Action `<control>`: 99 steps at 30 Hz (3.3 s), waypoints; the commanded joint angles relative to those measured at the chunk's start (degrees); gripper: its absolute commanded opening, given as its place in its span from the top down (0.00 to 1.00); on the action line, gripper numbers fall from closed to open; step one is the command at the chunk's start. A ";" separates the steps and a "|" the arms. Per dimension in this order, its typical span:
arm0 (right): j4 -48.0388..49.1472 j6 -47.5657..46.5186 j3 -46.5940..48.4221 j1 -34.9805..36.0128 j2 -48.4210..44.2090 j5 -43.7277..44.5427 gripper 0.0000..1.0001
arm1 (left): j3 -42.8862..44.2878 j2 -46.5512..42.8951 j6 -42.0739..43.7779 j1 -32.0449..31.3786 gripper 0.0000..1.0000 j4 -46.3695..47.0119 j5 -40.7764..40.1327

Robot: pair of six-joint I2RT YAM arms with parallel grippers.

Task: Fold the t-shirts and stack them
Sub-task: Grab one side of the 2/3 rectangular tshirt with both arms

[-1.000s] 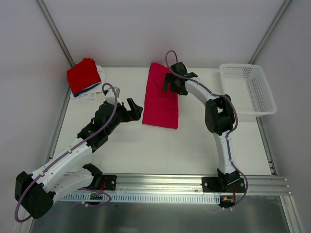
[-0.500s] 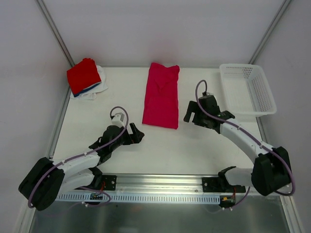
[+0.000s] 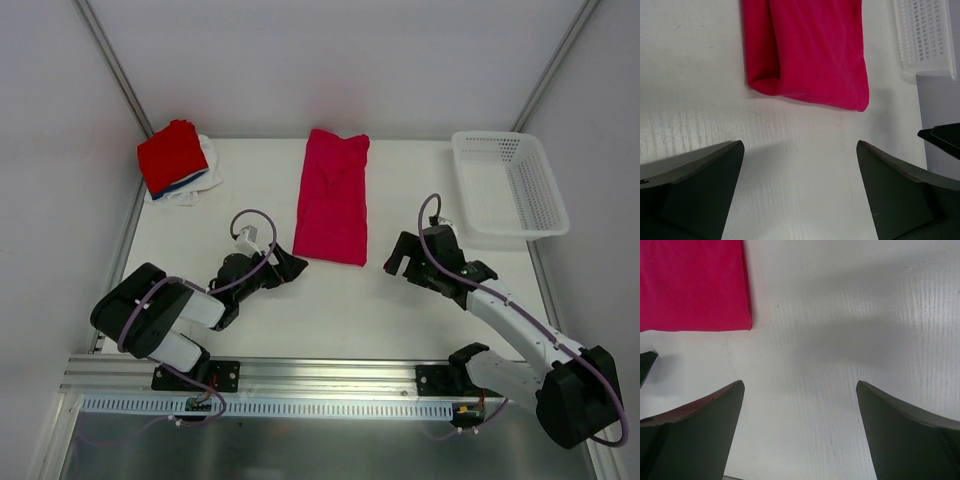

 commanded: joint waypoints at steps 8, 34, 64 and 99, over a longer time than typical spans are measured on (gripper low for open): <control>3.48 3.25 -4.00 0.42 -3.74 -0.39 0.00 | 1.05 -0.11 -1.01 0.57 0.03 2.28 -10.05; 59.59 19.00 -2.96 0.33 41.18 -25.01 0.01 | 6.50 7.45 0.31 4.88 0.03 3.41 -6.02; 58.36 17.24 -5.51 -0.72 40.65 -24.31 0.15 | 11.78 18.52 -10.06 5.41 0.13 7.11 2.85; 46.25 16.36 -8.59 3.13 26.87 -20.36 1.00 | 5.19 4.49 -10.41 4.79 1.00 -2.03 5.14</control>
